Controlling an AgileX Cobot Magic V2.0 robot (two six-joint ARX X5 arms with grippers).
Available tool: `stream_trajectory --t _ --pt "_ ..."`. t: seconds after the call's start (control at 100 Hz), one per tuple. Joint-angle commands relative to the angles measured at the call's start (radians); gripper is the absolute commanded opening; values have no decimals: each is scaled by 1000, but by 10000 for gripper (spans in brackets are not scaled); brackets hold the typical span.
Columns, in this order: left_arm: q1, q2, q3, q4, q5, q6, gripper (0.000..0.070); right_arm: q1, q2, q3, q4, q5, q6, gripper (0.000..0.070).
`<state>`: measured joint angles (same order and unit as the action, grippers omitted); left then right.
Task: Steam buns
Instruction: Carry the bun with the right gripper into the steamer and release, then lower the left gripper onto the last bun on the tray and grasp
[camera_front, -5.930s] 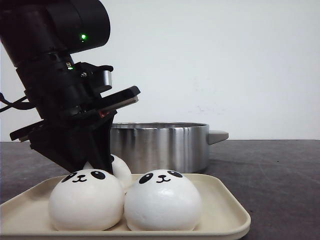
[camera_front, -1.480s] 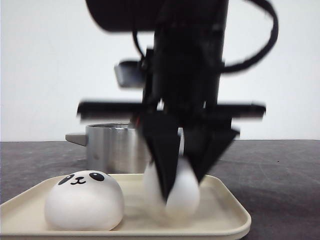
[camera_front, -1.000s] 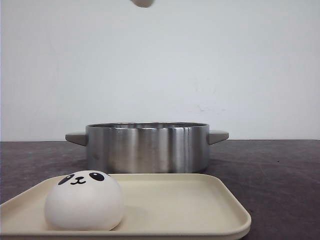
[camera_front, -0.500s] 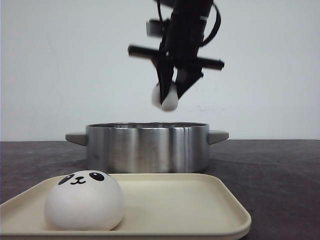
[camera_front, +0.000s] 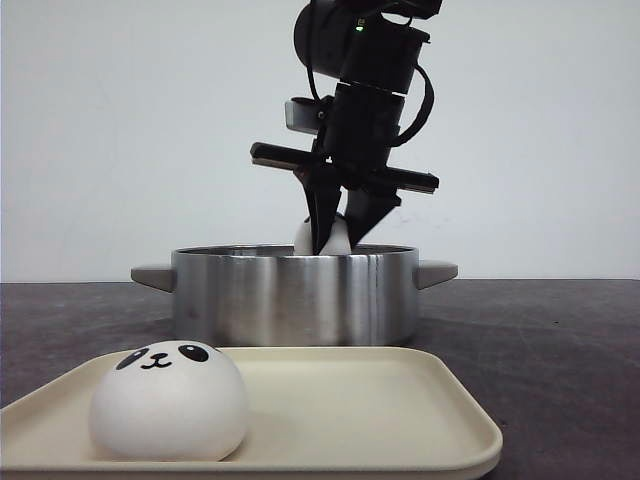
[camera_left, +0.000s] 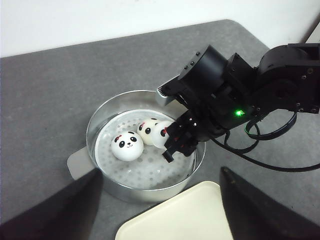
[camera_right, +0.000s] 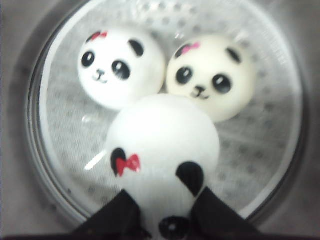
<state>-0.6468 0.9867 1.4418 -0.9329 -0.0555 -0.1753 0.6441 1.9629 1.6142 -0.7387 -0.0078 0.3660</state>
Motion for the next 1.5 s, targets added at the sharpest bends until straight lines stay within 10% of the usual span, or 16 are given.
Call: stream_trajectory --t 0.0,0.11,0.57,0.64,0.72,1.49 --pt "-9 15 23 13 -5 6 434 4 31 14 1 2 -6 358" --pt "-9 24 23 11 -5 6 434 0 31 14 -3 9 -6 489" --pt "-9 30 23 -12 -5 6 434 -26 30 120 -111 27 4 487" --pt "-9 33 21 -33 -5 6 434 -26 30 178 -165 27 -16 363" --pt "-9 33 -2 -58 -2 5 434 -24 14 259 -230 27 -50 0" --pt "-116 144 -610 142 303 -204 506 311 -550 396 -282 411 -71 16"
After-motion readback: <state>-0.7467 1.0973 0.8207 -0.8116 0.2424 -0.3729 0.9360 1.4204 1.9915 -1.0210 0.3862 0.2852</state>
